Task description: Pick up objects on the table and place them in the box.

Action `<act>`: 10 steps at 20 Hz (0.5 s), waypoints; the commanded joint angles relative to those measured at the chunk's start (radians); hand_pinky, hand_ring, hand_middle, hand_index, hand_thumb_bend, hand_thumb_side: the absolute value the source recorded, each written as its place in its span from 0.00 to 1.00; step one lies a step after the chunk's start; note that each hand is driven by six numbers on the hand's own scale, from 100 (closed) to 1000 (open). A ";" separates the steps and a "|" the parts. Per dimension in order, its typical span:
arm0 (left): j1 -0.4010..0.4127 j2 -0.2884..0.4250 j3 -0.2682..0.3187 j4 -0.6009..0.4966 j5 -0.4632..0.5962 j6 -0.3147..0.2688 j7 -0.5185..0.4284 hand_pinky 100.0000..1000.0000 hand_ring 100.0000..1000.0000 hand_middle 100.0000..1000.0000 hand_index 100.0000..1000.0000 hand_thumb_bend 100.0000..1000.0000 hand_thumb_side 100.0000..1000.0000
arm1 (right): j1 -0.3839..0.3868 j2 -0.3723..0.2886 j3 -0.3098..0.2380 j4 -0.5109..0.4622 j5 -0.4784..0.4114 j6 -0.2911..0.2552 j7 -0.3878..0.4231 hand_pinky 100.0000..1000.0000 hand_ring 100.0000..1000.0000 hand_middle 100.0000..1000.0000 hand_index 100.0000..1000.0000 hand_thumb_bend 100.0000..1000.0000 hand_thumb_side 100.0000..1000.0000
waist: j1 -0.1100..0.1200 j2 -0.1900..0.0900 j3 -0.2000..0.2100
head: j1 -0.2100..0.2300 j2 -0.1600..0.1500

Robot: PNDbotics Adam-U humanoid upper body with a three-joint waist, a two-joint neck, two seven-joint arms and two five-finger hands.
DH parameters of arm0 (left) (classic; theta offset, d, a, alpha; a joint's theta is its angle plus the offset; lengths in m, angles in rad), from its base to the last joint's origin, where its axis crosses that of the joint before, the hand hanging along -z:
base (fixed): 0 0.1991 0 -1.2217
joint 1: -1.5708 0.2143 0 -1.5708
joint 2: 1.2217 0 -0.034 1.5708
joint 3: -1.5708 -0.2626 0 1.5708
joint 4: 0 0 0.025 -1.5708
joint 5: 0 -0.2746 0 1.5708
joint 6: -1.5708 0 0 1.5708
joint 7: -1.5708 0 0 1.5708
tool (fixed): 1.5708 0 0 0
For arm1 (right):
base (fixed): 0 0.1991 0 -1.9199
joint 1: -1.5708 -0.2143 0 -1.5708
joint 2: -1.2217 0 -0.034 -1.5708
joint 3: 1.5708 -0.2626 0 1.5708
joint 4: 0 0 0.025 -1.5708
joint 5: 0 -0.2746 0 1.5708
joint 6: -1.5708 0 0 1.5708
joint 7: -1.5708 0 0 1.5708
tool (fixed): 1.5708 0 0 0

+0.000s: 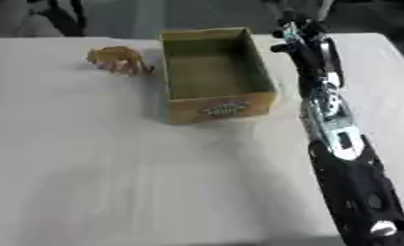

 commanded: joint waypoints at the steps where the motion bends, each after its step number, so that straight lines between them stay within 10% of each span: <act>1: -0.022 0.039 0.013 -0.014 -0.018 0.002 0.010 0.51 0.45 0.47 0.55 0.13 0.52 | -0.014 -0.014 -0.002 -0.024 -0.009 -0.003 0.003 0.54 0.66 0.65 0.74 0.00 0.45 | 0.003 -0.018 -0.002 | 0.001 -0.012; 10: -0.063 0.086 0.012 -0.015 -0.075 0.015 0.028 0.51 0.47 0.48 0.56 0.12 0.46 | -0.017 -0.018 -0.002 -0.024 -0.007 -0.005 0.001 0.54 0.66 0.65 0.74 0.00 0.45 | 0.003 -0.018 -0.005 | 0.003 -0.012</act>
